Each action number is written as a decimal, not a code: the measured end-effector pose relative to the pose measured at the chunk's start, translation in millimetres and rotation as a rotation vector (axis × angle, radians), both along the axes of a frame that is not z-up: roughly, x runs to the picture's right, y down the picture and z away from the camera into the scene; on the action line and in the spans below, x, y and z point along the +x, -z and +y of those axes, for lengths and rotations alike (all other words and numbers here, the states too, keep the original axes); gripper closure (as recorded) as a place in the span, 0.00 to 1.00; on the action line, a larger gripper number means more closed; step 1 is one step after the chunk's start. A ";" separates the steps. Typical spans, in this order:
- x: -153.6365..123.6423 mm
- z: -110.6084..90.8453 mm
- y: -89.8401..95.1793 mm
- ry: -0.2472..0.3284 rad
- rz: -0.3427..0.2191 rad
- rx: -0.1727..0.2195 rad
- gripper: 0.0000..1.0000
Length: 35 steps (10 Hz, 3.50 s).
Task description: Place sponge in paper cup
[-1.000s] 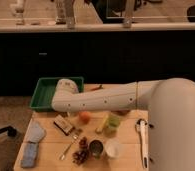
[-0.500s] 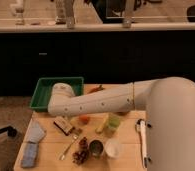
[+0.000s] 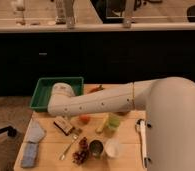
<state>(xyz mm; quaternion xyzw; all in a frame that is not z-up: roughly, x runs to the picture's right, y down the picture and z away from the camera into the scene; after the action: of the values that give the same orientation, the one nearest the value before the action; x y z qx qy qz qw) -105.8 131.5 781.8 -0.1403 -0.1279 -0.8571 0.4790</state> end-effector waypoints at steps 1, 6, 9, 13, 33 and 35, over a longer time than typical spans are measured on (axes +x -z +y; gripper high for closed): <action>-9.1 2.8 3.0 0.030 -0.011 0.001 0.20; -25.9 9.7 22.2 0.089 -0.057 0.016 0.20; -40.3 22.4 38.4 0.132 -0.078 0.005 0.20; -62.9 44.9 60.6 0.207 -0.124 -0.012 0.20; -125.0 95.9 87.7 0.080 -0.117 -0.098 0.20; -135.3 99.6 99.4 0.085 -0.103 -0.094 0.20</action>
<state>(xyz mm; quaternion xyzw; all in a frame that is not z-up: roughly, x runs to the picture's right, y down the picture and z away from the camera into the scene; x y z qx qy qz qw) -241.1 231.2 682.4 -0.1237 -0.1864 -0.8757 0.4280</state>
